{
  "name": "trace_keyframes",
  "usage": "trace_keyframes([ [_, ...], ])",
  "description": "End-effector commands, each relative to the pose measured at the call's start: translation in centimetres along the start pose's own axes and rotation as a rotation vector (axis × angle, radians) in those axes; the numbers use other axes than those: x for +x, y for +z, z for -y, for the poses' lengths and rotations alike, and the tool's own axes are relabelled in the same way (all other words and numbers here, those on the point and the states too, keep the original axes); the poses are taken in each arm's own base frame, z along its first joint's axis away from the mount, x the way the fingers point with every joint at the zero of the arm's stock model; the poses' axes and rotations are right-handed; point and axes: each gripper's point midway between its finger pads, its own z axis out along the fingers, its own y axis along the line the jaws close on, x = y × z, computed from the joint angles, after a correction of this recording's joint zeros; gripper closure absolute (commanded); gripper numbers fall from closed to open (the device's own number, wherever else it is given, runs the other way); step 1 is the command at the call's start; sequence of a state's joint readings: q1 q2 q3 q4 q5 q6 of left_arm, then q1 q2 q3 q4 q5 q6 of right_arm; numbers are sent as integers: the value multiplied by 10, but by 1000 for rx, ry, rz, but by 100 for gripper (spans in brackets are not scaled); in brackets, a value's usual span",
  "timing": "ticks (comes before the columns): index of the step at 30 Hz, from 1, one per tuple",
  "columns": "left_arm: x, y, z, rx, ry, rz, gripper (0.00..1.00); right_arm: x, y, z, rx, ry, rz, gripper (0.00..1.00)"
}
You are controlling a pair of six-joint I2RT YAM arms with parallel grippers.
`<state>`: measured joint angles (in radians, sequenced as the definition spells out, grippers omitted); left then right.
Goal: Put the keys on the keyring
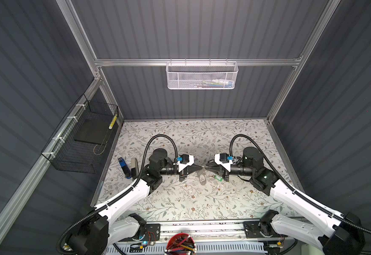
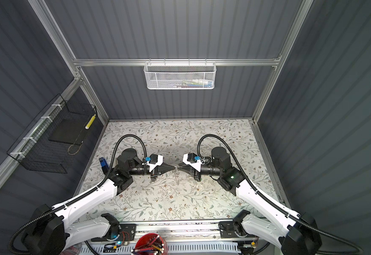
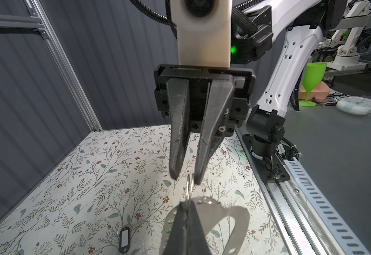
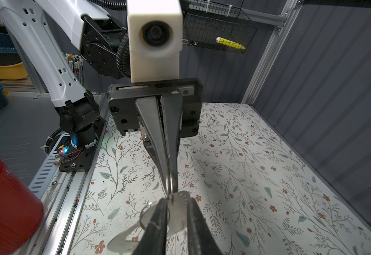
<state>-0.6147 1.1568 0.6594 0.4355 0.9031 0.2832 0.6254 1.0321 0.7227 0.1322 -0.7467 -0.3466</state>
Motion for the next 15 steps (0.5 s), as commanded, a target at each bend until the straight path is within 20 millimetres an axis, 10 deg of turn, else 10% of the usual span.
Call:
trace_keyframes([
  [1, -7, 2, 3, 29, 11, 21, 100, -11, 2, -2, -23, -6, 31, 82],
  [15, 7, 0, 7, 47, 42, -75, 99, -11, 3, -7, -70, 6, 9, 100],
])
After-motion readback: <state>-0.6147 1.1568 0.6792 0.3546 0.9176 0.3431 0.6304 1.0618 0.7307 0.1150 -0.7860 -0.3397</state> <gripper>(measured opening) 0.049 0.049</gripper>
